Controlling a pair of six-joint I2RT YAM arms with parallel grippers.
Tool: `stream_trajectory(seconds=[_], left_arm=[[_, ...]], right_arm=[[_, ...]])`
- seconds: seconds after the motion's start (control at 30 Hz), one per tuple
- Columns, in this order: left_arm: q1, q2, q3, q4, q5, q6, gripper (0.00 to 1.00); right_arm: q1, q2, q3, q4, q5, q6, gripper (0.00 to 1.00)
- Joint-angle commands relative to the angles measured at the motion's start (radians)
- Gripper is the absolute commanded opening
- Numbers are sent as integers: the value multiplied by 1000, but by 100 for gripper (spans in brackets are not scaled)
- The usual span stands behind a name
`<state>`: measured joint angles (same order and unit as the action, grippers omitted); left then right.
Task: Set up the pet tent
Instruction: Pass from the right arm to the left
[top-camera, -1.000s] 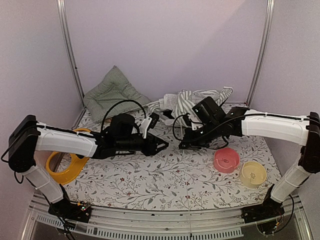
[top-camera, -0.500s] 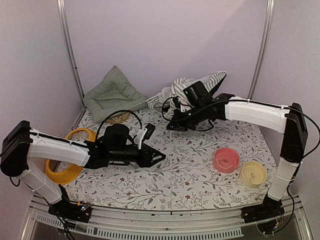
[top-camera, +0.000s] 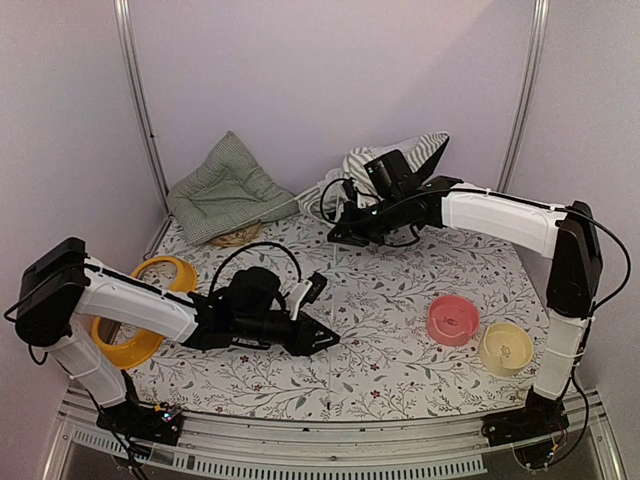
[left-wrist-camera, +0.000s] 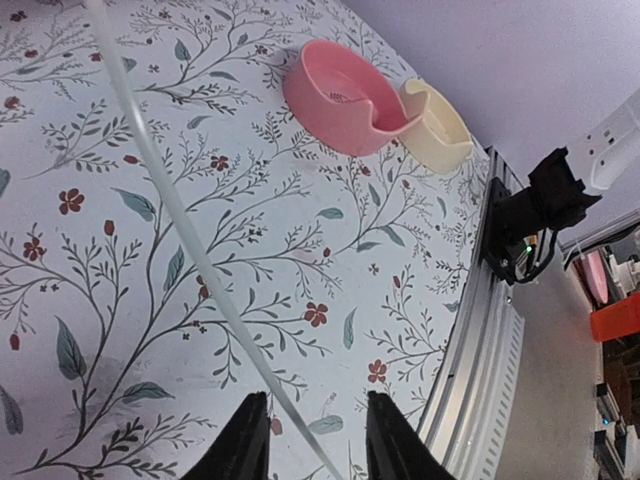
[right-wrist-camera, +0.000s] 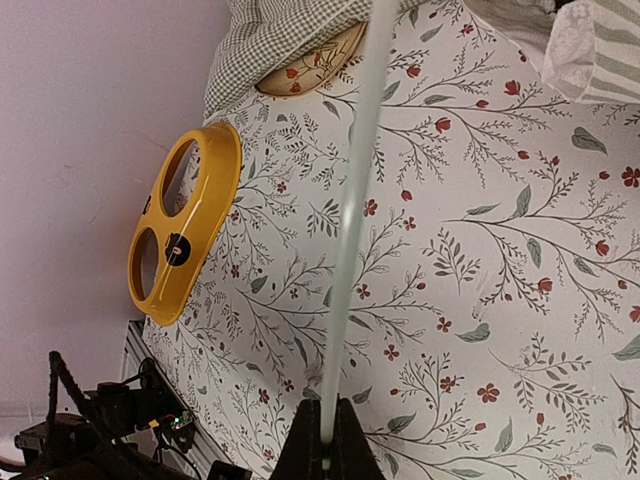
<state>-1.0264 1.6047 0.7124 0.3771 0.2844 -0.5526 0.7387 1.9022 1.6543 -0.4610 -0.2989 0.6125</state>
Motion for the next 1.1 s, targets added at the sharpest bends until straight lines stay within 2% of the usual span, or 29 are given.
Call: stream_trajectory(seconds=[0.0, 0.2, 0.27, 0.33, 0.57, 0.8, 1.07], left_arm=[[-25, 20, 21, 0, 0, -16, 28], [-27, 48, 42, -18, -10, -8, 26], [-27, 57, 44, -18, -12, -12, 32], [-27, 64, 40, -12, -16, -16, 33], [-37, 57, 4, 2, -15, -30, 26], [-75, 37, -65, 57, -17, -63, 26], [-137, 73, -67, 99, -86, -107, 26]], right_arm=[[-46, 29, 36, 50, 67, -10, 0], [-48, 28, 39, 50, 66, -10, 0], [-49, 25, 39, 50, 66, -10, 0], [-50, 23, 39, 50, 66, -10, 0], [-57, 21, 41, 50, 66, -10, 0], [-61, 26, 49, 49, 67, -11, 0], [-64, 34, 51, 50, 66, -10, 0]])
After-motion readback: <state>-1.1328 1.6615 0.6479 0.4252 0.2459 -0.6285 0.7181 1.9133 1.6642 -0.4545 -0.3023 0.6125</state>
